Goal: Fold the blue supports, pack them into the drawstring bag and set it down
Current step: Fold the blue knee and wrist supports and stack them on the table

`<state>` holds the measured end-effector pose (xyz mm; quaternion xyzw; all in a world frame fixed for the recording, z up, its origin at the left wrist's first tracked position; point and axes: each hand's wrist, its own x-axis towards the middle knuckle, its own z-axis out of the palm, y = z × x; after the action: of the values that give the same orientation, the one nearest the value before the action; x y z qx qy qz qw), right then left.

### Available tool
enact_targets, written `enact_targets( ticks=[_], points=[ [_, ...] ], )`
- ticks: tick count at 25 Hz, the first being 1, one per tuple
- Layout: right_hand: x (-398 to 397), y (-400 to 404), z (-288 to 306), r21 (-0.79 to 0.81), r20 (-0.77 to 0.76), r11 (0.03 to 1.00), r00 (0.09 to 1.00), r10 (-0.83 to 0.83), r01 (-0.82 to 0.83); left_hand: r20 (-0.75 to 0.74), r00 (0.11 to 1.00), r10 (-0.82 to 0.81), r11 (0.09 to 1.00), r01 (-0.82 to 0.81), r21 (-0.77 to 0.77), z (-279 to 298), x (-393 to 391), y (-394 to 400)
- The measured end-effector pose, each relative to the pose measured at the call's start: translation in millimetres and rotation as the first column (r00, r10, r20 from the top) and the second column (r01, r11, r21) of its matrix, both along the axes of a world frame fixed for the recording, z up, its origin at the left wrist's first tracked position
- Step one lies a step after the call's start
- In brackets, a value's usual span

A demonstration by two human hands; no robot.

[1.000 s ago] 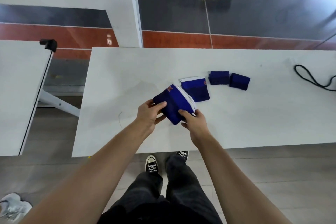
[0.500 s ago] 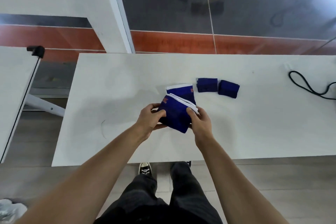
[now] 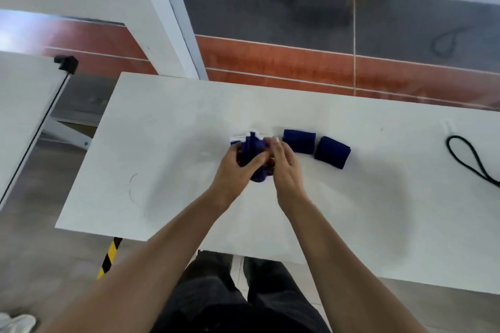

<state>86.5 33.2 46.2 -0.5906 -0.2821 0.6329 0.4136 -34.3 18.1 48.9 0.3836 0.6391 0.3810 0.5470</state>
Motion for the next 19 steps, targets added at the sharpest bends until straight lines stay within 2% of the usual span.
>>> enact_targets(
  ticks=[2, 4, 6, 8, 10, 12, 14, 16, 19],
  points=[
    [3.6, 4.1, 0.2, 0.027, 0.018, 0.999, 0.999, 0.032, -0.032, 0.019, 0.984, 0.178, 0.983, -0.177, -0.042, -6.5, 0.3, 4.2],
    [10.8, 8.3, -4.5, 0.059, 0.181, 0.998, 0.984, -0.003, -0.008, 0.091, 0.944, 0.317, 0.942, -0.303, -0.141, -11.8, -1.7, 5.8],
    [19.5, 8.9, -14.8, 0.004, 0.329, 1.0, 0.944, 0.023, -0.026, 0.196, 0.888, 0.416, 0.896, -0.364, -0.252, -12.4, -1.5, 7.9],
    [22.3, 8.7, -26.5, -0.099, 0.288, 0.991, 0.951, 0.116, -0.091, 0.269, 0.853, 0.447, 0.878, -0.361, -0.315, -12.4, -4.9, 10.6],
    [19.7, 9.4, -33.5, -0.129, 0.228, 0.985, 0.963, 0.146, -0.118, 0.292, 0.844, 0.45, 0.87, -0.34, -0.357, -16.1, -8.3, 14.6],
    [16.0, 8.7, -36.4, -0.118, 0.242, 0.989, 0.963, 0.117, -0.091, 0.202, 0.908, 0.368, 0.895, -0.287, -0.342, -24.3, -11.2, 18.6],
    [15.0, 6.2, -38.9, -0.117, 0.258, 0.993, 0.965, 0.056, -0.027, -0.029, 0.974, 0.223, 0.937, -0.222, -0.27, -32.4, -13.9, 22.0],
    [14.2, 8.0, -41.6, -0.116, 0.294, 0.993, 0.956, 0.015, 0.02, -0.211, 0.958, 0.192, 0.945, -0.239, -0.225, -36.8, -17.8, 27.7],
    [9.8, 15.0, -46.4, -0.122, 0.364, 0.991, 0.931, 0.002, 0.046, -0.275, 0.945, 0.176, 0.958, -0.229, -0.175, -46.2, -27.5, 34.9]
  ],
)
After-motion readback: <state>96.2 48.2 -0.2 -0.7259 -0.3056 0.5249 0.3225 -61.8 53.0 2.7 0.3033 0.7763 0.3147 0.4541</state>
